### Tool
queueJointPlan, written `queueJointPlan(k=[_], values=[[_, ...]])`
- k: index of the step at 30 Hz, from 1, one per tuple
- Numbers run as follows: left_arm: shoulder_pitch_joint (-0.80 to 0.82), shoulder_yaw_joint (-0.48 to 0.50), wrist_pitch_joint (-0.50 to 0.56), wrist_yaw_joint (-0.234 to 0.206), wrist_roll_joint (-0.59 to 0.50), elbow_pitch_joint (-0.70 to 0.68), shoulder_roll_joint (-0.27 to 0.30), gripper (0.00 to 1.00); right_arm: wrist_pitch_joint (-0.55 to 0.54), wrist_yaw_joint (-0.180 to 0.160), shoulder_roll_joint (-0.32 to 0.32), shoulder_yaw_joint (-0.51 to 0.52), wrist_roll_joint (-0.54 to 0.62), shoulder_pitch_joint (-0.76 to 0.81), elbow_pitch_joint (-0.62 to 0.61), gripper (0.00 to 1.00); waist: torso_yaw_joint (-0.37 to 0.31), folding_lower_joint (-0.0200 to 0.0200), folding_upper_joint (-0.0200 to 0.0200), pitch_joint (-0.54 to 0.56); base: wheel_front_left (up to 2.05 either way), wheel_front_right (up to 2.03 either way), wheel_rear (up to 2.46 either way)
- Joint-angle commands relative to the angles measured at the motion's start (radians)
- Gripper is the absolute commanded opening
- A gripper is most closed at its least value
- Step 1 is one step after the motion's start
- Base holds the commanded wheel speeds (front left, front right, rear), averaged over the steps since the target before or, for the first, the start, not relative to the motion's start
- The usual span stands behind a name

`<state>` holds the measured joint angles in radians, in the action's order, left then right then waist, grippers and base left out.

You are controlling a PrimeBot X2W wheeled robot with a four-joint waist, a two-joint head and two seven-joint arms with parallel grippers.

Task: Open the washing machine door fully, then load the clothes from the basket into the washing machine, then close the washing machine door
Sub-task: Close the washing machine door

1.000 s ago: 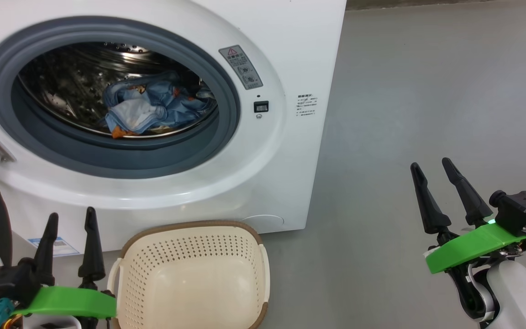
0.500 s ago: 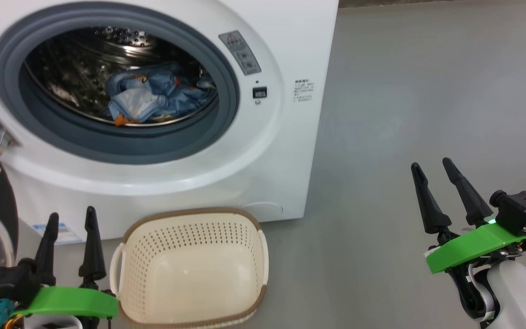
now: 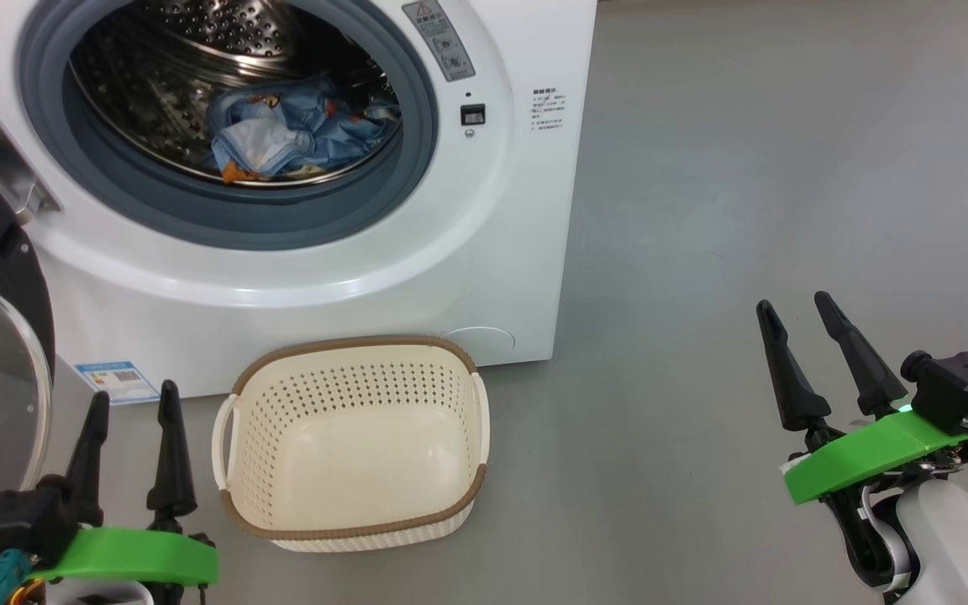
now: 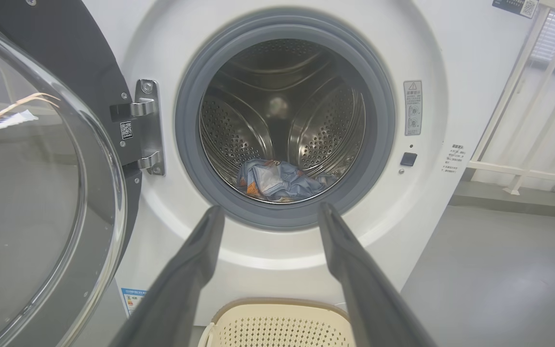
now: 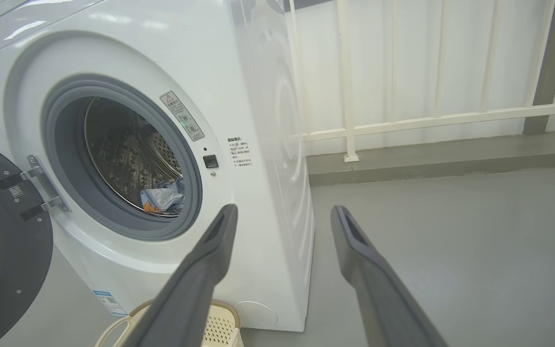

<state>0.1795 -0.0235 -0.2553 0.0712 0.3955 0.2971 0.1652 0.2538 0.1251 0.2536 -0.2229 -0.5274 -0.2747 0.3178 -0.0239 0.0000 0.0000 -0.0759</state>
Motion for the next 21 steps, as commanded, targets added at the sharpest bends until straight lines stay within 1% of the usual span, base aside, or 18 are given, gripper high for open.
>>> queueJointPlan(k=[1,21], values=[[0.015,0.037,-0.006,0.005,-0.007,-0.016,0.017,1.00,0.008,0.006,0.013,-0.016,-0.008,0.005,-0.020,1.00,0.000,0.0000,0.0000,0.000,-0.14,0.14,0.00],[0.014,0.038,-0.006,0.012,-0.014,-0.012,0.012,1.00,0.008,0.006,0.015,-0.019,-0.011,0.006,-0.017,1.00,0.002,0.0000,0.0000,0.000,0.00,0.00,0.00]])
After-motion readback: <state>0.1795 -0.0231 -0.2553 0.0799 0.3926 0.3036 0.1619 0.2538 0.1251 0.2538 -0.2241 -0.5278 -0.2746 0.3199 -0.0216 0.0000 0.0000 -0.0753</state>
